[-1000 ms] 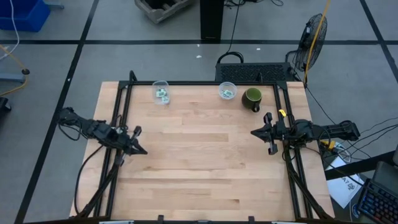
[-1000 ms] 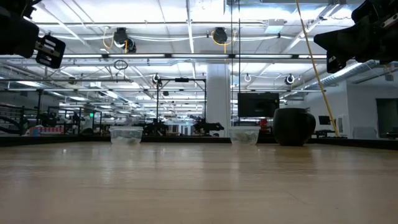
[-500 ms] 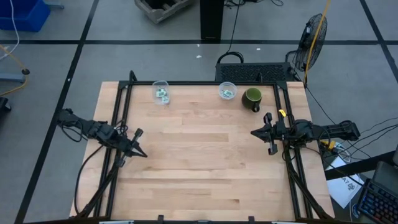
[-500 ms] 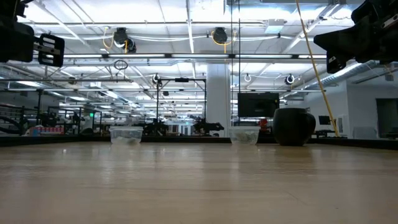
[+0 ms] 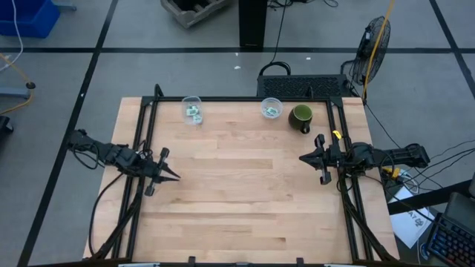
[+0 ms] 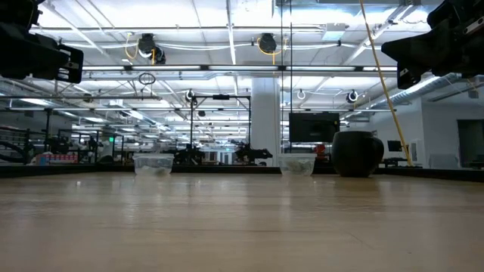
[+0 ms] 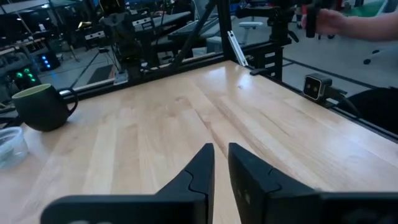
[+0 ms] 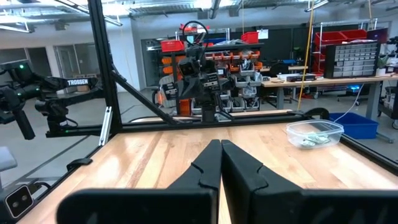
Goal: Pick and place items into bin
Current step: Return to Home Position
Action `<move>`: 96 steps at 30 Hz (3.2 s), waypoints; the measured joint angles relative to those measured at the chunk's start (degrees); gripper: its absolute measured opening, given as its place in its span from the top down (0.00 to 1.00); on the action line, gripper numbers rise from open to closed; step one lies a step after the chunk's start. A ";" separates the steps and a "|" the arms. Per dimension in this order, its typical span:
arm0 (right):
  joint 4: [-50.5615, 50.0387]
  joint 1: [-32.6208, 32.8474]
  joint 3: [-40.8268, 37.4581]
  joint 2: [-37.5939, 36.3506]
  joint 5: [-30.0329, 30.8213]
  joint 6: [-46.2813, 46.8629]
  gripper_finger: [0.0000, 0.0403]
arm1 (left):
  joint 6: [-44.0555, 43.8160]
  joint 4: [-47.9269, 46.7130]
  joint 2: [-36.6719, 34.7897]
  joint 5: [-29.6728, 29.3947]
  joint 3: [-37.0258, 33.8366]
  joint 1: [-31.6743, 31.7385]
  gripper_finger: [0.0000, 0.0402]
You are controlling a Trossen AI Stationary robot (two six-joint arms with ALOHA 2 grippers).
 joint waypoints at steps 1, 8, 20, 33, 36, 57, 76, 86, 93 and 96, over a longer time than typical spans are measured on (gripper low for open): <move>0.03 0.00 0.00 0.00 0.00 0.00 0.99 | 0.03 0.00 0.00 0.00 0.00 0.00 0.86; 2.47 0.00 -0.02 -0.02 0.00 -0.55 0.99 | -0.40 -0.02 0.00 0.00 0.00 0.00 0.86; -4.33 0.02 -0.02 -0.74 4.42 -6.10 0.99 | -1.51 -0.02 0.00 -0.02 0.00 0.00 0.86; -3.53 0.13 -0.01 -0.68 4.44 -0.81 0.99 | -1.73 -0.02 0.00 -0.02 0.00 0.00 0.86; -3.13 0.13 0.00 -0.68 4.48 5.38 0.99 | -1.73 -0.02 0.00 -0.02 0.00 0.00 0.86; -2.97 0.15 -0.01 -0.68 4.50 7.48 0.99 | -1.70 0.00 0.00 -0.02 0.00 0.00 0.86; -2.97 0.17 -0.01 -0.68 4.49 7.48 0.99 | -1.68 0.00 0.00 -0.04 0.00 0.00 0.86; -2.97 0.17 -0.02 -0.68 4.50 7.48 0.99 | -1.68 0.00 0.00 -0.04 0.00 0.00 0.86; -2.97 0.17 0.00 -0.68 4.50 7.48 0.99 | -1.66 0.02 0.00 -0.04 0.00 0.00 0.86; -2.97 0.16 0.00 -0.68 4.48 7.48 0.99 | -1.66 0.02 0.00 -0.04 0.00 0.00 0.86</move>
